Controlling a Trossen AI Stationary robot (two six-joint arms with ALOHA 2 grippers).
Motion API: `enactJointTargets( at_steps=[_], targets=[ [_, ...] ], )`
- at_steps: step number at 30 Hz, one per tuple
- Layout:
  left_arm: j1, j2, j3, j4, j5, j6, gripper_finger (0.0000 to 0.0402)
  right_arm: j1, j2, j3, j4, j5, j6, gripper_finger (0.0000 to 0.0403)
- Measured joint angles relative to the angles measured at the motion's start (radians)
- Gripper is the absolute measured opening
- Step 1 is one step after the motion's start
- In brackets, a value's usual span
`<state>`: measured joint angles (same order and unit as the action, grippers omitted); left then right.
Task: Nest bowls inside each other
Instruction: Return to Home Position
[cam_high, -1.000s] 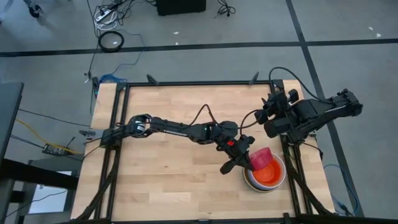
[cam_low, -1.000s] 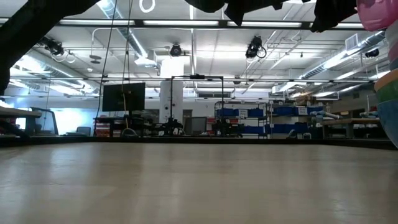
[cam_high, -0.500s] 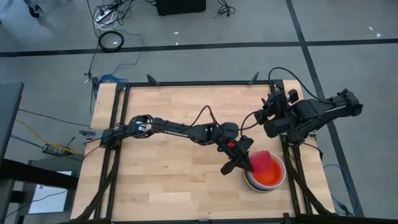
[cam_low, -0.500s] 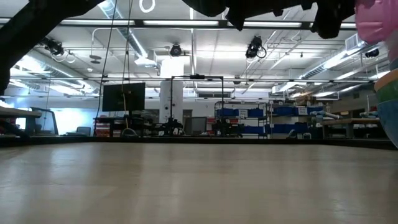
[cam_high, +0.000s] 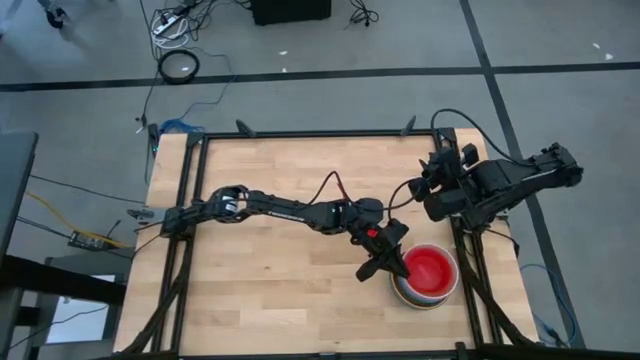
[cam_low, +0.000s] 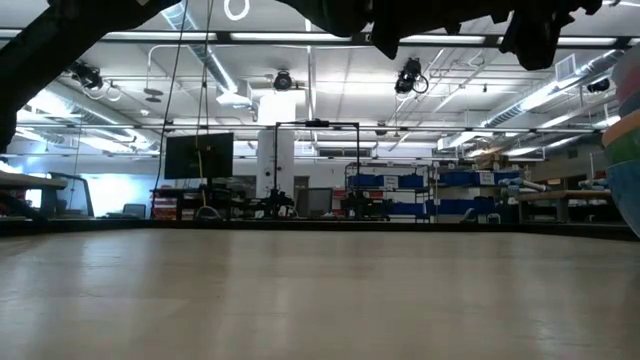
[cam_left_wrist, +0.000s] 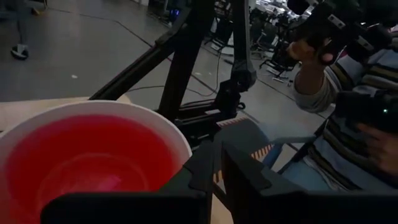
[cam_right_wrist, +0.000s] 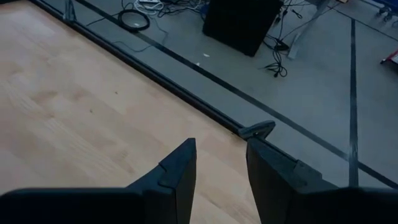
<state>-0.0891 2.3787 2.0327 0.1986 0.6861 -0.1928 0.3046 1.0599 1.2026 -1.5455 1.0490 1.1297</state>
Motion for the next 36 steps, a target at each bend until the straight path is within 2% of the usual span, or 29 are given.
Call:
enactJointTargets(
  at_steps=[7,11,13,15,20,22,25,29,32,34,36],
  targets=[
    [0.009,0.0,0.0,-0.002,0.001,-0.002,0.004,0.0,0.0,0.0,0.0,-0.005,-0.001,0.0128],
    [0.044,-0.023,-0.001,-0.051,0.072,-0.041,0.004,0.0,0.0,0.0,0.0,-0.014,-0.008,0.0128],
    [0.075,-0.07,-0.001,-0.177,0.118,-0.042,0.004,0.004,0.0,0.0,0.0,-0.016,-0.008,0.0128],
    [0.101,-0.128,0.002,-0.365,0.118,0.028,0.004,0.015,0.0,0.0,0.002,-0.011,-0.008,0.0128],
    [0.132,-0.269,-0.002,-0.819,0.005,0.25,0.004,0.065,0.0,0.0,0.033,0.028,-0.037,0.0128],
    [0.14,-0.337,-0.002,-0.925,-0.012,0.308,0.004,0.091,0.0,0.0,0.093,0.047,-0.107,0.0128],
    [0.151,-0.443,0.0,-0.993,-0.016,0.325,0.004,0.109,0.0,0.0,0.202,0.054,-0.194,0.0128],
    [0.15,-0.579,0.0,-1.095,-0.012,0.39,0.004,0.141,0.002,0.0,0.312,-0.026,-0.325,0.0128],
    [0.137,-0.706,-0.002,-1.147,-0.011,0.449,0.004,0.159,0.002,0.0,0.516,-0.074,-0.556,0.0128],
    [0.126,-0.792,-0.003,-1.122,-0.024,0.431,0.004,0.16,0.0,0.0,0.743,-0.159,-0.797,0.0128],
    [0.111,-0.881,-0.022,-1.073,-0.099,0.418,0.004,0.142,0.0,0.0,1.0,-0.372,-1.062,0.0128]
  ],
)
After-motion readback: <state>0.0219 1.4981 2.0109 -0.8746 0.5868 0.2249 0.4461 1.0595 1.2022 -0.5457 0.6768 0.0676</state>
